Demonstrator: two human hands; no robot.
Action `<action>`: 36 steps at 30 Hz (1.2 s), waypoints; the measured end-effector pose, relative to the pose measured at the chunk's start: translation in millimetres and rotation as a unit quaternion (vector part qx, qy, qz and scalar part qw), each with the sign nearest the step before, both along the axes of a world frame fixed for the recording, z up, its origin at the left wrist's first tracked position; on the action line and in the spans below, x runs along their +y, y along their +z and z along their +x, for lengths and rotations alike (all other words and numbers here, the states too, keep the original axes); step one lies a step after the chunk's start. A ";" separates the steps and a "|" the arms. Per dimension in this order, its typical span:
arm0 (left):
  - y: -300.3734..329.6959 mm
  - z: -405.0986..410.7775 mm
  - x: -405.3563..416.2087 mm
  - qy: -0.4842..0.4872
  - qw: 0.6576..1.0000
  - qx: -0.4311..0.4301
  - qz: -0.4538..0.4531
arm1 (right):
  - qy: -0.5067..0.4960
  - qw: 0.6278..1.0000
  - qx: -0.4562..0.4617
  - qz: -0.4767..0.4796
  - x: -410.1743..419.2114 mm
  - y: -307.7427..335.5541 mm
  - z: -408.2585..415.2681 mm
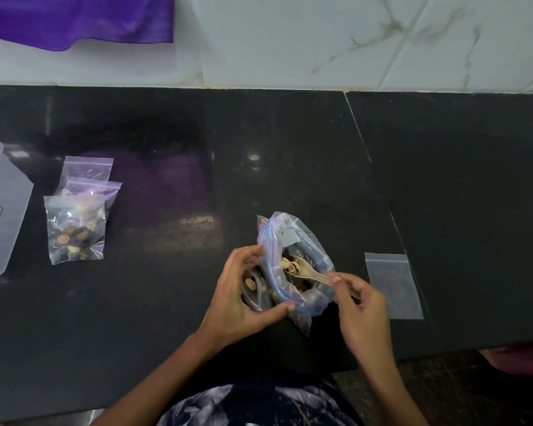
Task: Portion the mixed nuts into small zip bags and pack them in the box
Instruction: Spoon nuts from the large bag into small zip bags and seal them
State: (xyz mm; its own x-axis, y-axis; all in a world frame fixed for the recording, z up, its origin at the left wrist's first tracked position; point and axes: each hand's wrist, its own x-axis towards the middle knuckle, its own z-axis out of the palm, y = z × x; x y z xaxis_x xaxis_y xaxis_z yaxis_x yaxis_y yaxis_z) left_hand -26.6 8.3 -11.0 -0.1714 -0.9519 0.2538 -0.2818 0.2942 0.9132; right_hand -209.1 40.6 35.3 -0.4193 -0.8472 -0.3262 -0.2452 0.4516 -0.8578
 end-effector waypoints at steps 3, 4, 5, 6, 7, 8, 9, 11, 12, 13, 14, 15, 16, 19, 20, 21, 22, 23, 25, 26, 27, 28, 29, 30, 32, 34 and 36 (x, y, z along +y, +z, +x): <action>1.4 -2.5 0.6 0.027 0.999 0.032 0.006 | -0.021 1.000 -0.002 0.002 5.4 0.4 -3.1; 0.8 -3.1 1.2 0.037 0.999 0.037 0.006 | -0.026 1.000 -0.004 0.000 6.9 1.1 -3.8; 0.6 -3.8 2.0 0.045 0.998 0.039 0.006 | -0.028 1.000 -0.005 -0.003 8.1 2.1 -4.6; 0.8 -4.4 3.0 0.052 0.998 0.039 0.006 | -0.028 1.000 -0.006 -0.007 9.1 4.1 -5.4; 1.6 -5.3 3.6 0.059 0.998 0.037 0.006 | -0.028 1.000 -0.007 -0.012 10.0 7.0 -6.3; 3.7 -6.5 3.6 0.065 0.997 0.034 0.003 | -0.029 0.999 -0.010 -0.018 10.9 10.8 -6.9; 6.4 -7.5 3.1 0.070 0.997 0.030 -0.003 | -0.032 0.999 -0.014 -0.027 11.8 15.3 -7.2; 12.8 -9.0 0.6 0.073 0.997 0.018 -0.017 | -0.037 0.998 -0.020 -0.051 12.9 27.1 -6.9; 16.9 -10.0 -1.1 0.071 0.997 0.013 -0.022 | -0.038 0.997 -0.024 -0.063 13.2 34.2 -5.8; 21.3 -11.2 -2.4 0.069 0.997 0.011 -0.023 | -0.033 0.996 -0.030 -0.075 13.3 41.9 -4.6; 25.9 -12.7 -3.5 0.068 0.997 0.013 -0.019 | -0.024 0.995 -0.036 -0.089 13.8 49.8 -2.2; 29.9 -14.5 -4.2 0.066 0.998 0.016 -0.013 | -0.013 0.994 -0.039 -0.104 14.3 56.8 1.0; 33.5 -16.3 -4.4 0.065 0.998 0.018 -0.009 | -0.001 0.992 -0.039 -0.119 15.1 62.8 5.1; 40.9 -19.3 -4.5 0.055 0.998 0.031 -0.001 | 0.048 0.984 0.010 -0.172 19.7 70.5 20.4; 43.5 -19.7 -5.0 0.051 0.998 0.035 0.001 | 0.074 0.977 0.053 -0.194 21.1 69.7 24.6; 45.4 -20.3 -5.6 0.048 0.998 0.035 0.000 | 0.107 0.964 0.108 -0.218 21.7 68.0 27.9; 47.2 -20.8 -5.8 0.046 0.998 0.033 -0.001 | 0.144 0.946 0.167 -0.237 22.0 66.3 30.4; 48.5 -21.3 -6.2 0.045 0.998 0.033 0.000 | 0.177 0.924 0.224 -0.253 21.8 64.7 31.4; 49.8 -21.8 -7.3 0.043 0.998 0.035 0.002 | 0.208 0.885 0.305 -0.283 22.4 59.0 31.3; 50.3 -22.0 -7.8 0.044 0.998 0.038 0.003 | 0.212 0.874 0.322 -0.296 23.0 56.4 30.3; 51.0 -22.1 -8.3 0.047 0.998 0.042 0.002 | 0.214 0.866 0.329 -0.309 23.6 54.4 29.5; 52.0 -22.2 -8.7 0.048 0.998 0.045 0.002 | 0.215 0.861 0.334 -0.318 23.9 51.8 28.6; 52.9 -22.2 -9.2 0.049 0.998 0.048 0.002 | 0.215 0.857 0.338 -0.323 24.1 49.7 27.8; 53.9 -22.1 -9.8 0.049 0.998 0.050 0.001 | 0.215 0.855 0.342 -0.325 23.9 47.9 27.2; 52.5 -21.8 -10.6 0.046 0.998 0.046 -0.004 | 0.210 0.857 0.334 -0.331 24.7 47.8 26.7; 48.7 -21.4 -11.4 0.050 0.998 0.032 -0.011 | 0.177 0.873 0.284 -0.355 25.0 55.0 25.5; 44.6 -21.4 -11.6 0.057 0.998 0.023 -0.015 | 0.115 0.893 0.230 -0.370 22.3 62.9 20.0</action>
State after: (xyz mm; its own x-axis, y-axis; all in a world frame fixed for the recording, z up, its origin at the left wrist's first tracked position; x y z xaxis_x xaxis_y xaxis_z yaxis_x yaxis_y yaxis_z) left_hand -48.0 -3.3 33.6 -0.0491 -0.9565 0.2877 -0.2735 0.2899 0.9171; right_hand -189.1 62.9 98.2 -0.1525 -0.8397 0.5212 -0.6615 -0.3051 -0.6851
